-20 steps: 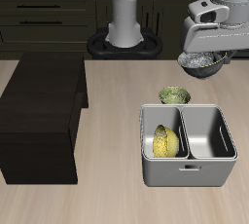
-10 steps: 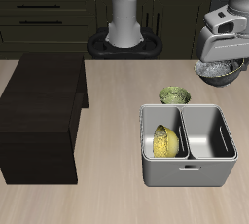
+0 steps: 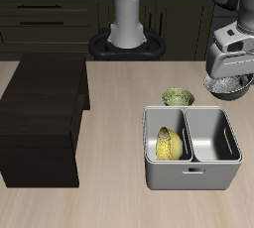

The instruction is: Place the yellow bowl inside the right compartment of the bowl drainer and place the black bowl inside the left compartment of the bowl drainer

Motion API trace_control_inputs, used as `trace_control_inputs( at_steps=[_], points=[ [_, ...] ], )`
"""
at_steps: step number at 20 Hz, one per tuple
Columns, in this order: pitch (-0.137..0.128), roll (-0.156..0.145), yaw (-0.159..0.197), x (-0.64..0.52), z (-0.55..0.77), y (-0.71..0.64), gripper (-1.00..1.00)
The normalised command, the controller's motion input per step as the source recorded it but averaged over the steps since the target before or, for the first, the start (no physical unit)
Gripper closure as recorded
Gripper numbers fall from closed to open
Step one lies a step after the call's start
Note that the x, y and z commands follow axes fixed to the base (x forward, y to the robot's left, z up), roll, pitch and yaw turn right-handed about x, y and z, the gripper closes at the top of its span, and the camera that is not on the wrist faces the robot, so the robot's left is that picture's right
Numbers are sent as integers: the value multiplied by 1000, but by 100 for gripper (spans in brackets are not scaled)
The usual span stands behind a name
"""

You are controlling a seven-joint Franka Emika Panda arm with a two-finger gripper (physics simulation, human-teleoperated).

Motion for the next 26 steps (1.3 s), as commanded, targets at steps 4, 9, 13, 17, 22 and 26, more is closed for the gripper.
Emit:
trace_control_inputs(
  at_steps=[4,9,13,17,22,26],
  points=[
    [19,9,-10,27,-126,-17,100],
    [27,-7,6,66,-262,-76,100],
    [16,-16,-3,62,-159,-91,100],
    [16,-9,4,62,-126,-61,100],
    [26,-7,4,43,-226,-56,100],
    [3,-14,37,10,-128,-21,100]
  ],
)
